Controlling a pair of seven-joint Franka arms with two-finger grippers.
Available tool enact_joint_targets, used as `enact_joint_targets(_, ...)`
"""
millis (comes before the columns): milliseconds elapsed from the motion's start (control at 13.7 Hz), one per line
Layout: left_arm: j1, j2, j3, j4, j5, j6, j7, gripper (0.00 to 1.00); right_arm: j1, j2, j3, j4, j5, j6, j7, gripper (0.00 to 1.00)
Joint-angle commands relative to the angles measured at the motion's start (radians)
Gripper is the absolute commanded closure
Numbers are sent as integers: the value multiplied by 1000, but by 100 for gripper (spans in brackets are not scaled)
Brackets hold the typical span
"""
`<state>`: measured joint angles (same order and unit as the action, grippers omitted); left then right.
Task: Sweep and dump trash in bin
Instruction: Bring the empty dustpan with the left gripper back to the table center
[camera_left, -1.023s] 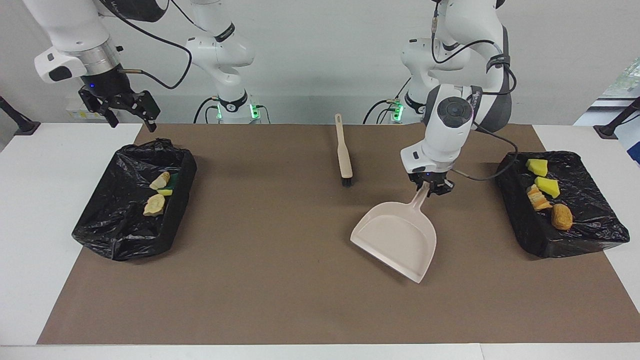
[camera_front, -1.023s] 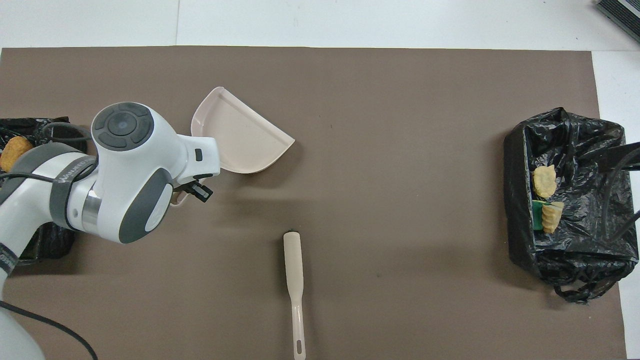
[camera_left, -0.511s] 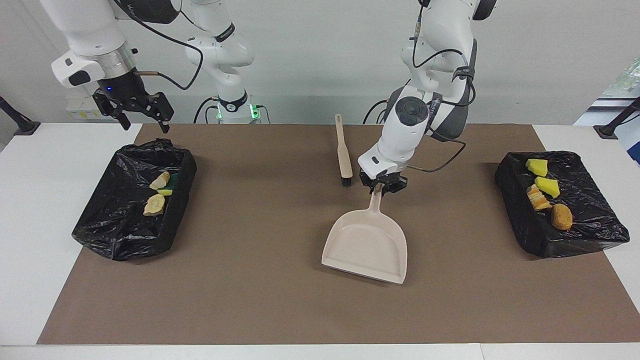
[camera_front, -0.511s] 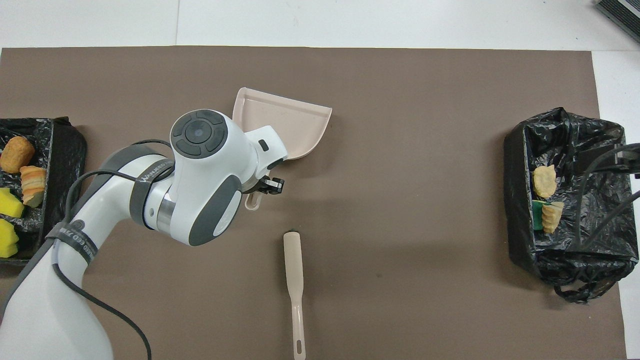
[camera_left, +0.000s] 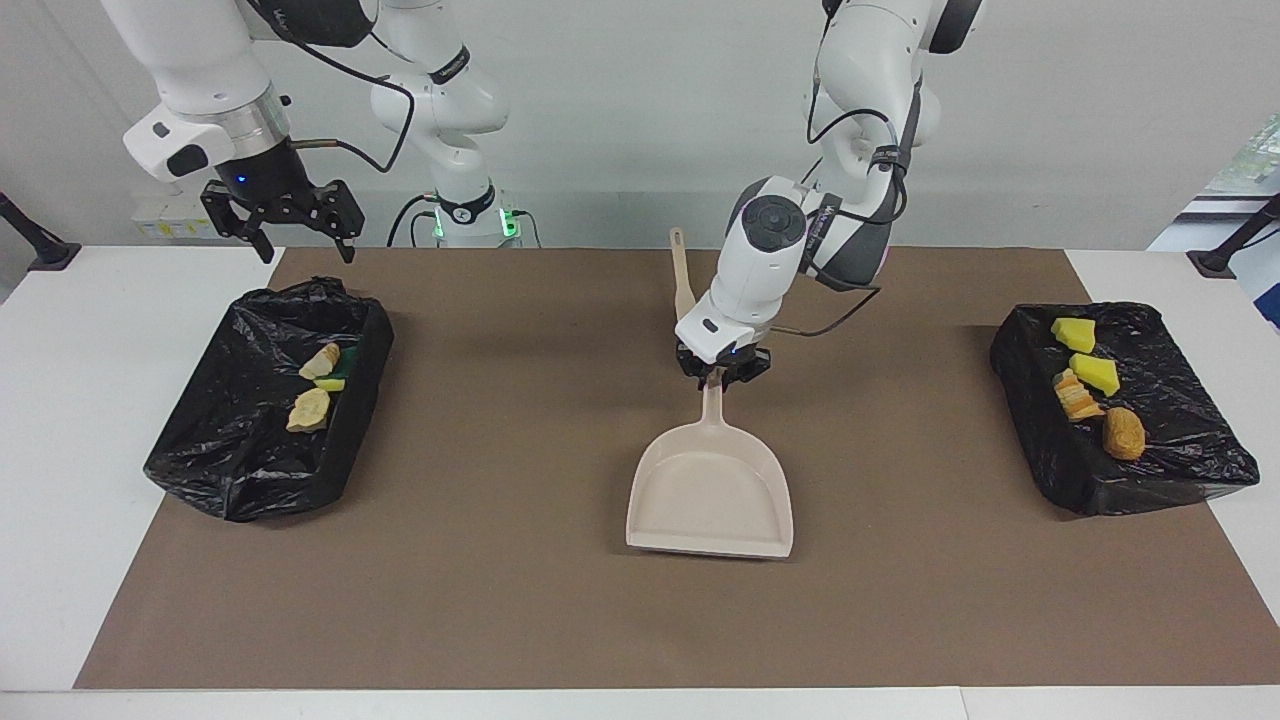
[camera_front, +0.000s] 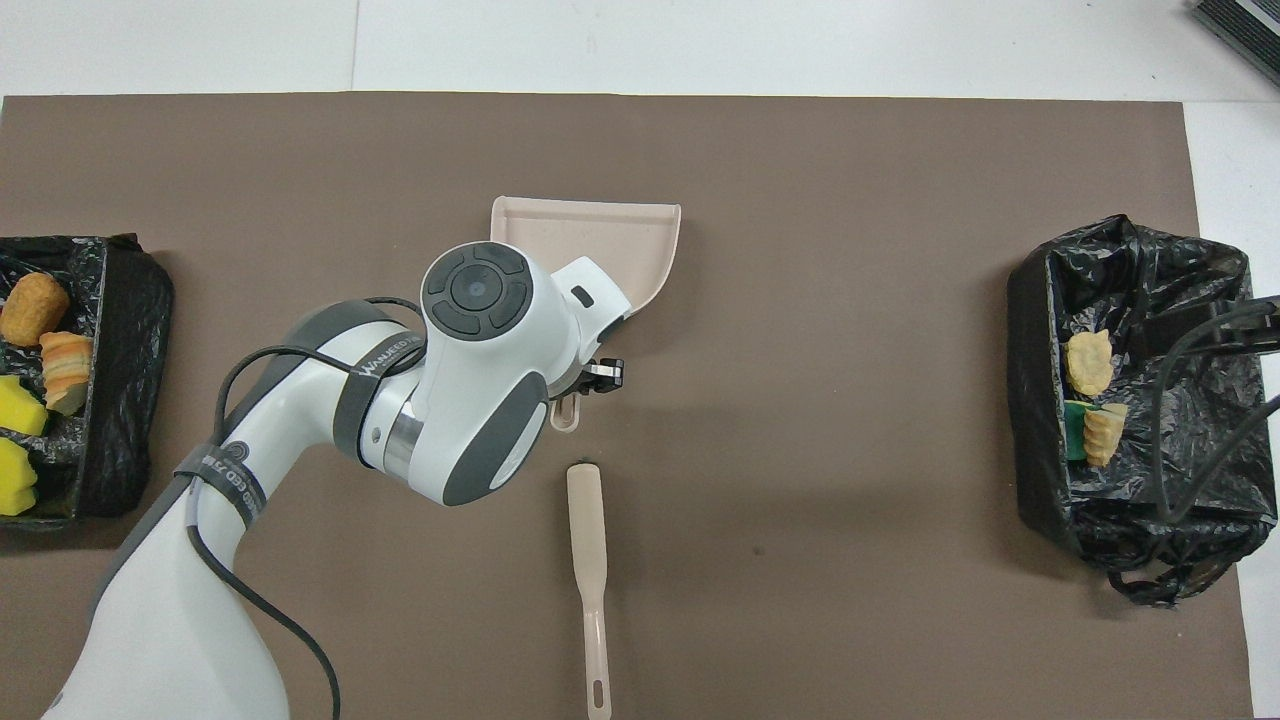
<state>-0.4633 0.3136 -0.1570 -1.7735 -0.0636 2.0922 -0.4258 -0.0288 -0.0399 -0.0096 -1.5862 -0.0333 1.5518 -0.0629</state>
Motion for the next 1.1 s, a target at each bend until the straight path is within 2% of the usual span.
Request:
enact_joint_targets(0, -37, 15, 19, -3, -15, 29, -18, 100, -11, 1, 6, 8, 9, -34, -26, 0)
enact_joint_targets(146, -40, 30, 19, -4, -15, 43, -18, 100, -10, 35, 7, 57, 32, -45, 4, 0)
enact_joint_targets(292, -35, 30, 19, -4, -15, 32, -18, 100, -8, 34, 8, 42, 36, -6, 41, 0)
enact_joint_targets(365, -34, 30, 19, -4, -15, 29, -11, 88, -8, 31, 8, 32, 38, 1, 49, 0)
enact_joint_targets(438, -32, 28, 19, -4, -15, 31, -8, 55, -8, 26, 8, 28, 38, 1, 52, 0)
enact_joint_targets(511, -29, 25, 20, -4, -13, 25, -5, 16, -8, 25, 10, 26, 38, 1, 66, 0)
enact_joint_targets(584, -26, 13, 20, -4, -13, 13, -2, 0, -8, 25, 10, 28, 38, -7, 77, 0)
enact_joint_targets(730, -8, -23, 33, -6, -13, -47, 7, 0, -10, 25, 8, 28, 38, -6, 75, 0)
enact_joint_targets(877, 47, -80, 33, -10, -10, -154, 9, 0, -10, 25, 8, 28, 38, -7, 75, 0)
enact_joint_targets(1023, 130, -157, 33, -55, -4, -178, 25, 0, -10, 25, 8, 28, 38, -7, 74, 0)
